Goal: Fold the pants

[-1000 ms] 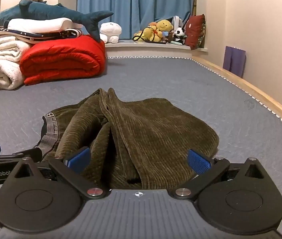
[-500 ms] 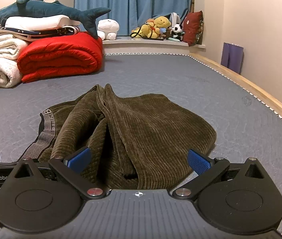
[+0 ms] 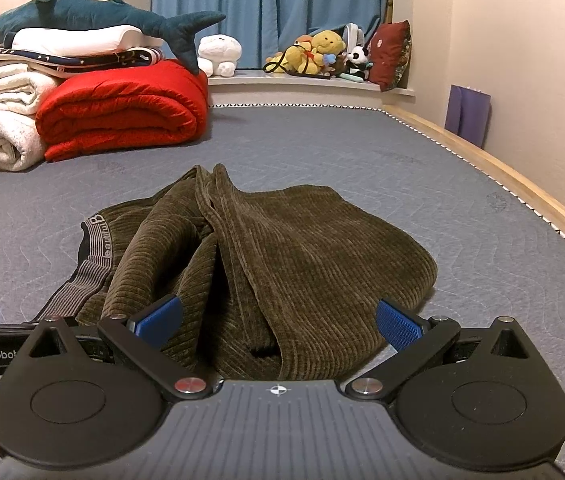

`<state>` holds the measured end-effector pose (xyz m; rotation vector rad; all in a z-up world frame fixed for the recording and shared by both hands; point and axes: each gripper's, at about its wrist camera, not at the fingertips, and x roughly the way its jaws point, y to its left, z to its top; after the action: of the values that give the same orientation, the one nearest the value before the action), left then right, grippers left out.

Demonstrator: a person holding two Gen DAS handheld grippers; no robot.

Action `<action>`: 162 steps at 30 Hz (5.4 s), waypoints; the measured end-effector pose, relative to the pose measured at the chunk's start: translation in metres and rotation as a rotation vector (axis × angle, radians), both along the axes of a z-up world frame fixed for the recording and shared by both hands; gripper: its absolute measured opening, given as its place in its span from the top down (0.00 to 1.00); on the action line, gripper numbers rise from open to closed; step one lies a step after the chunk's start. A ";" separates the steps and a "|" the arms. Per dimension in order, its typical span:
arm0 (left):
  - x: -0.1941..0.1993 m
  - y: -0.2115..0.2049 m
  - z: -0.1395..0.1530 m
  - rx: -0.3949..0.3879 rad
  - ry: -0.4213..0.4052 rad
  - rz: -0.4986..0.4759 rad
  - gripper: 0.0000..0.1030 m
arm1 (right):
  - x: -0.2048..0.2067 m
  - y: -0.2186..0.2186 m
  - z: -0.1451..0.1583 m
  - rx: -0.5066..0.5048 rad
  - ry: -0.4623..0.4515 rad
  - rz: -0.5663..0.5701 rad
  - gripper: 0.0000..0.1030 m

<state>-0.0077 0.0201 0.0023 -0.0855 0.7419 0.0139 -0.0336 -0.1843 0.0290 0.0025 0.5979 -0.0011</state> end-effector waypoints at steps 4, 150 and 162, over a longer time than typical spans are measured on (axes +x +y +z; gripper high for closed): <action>0.001 0.000 0.000 -0.003 0.002 0.000 0.00 | 0.000 0.001 -0.001 -0.001 0.000 0.001 0.01; 0.086 0.204 0.011 -0.341 0.007 -0.066 0.92 | 0.067 -0.245 0.043 0.461 -0.196 -0.370 0.89; 0.090 0.227 -0.013 -0.434 0.169 -0.042 0.23 | 0.083 -0.306 -0.060 0.453 0.161 -0.558 0.64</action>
<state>0.0827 0.2471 -0.0103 -0.4873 0.9062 -0.1824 0.0491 -0.4899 -0.0308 0.6129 0.7320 -0.4107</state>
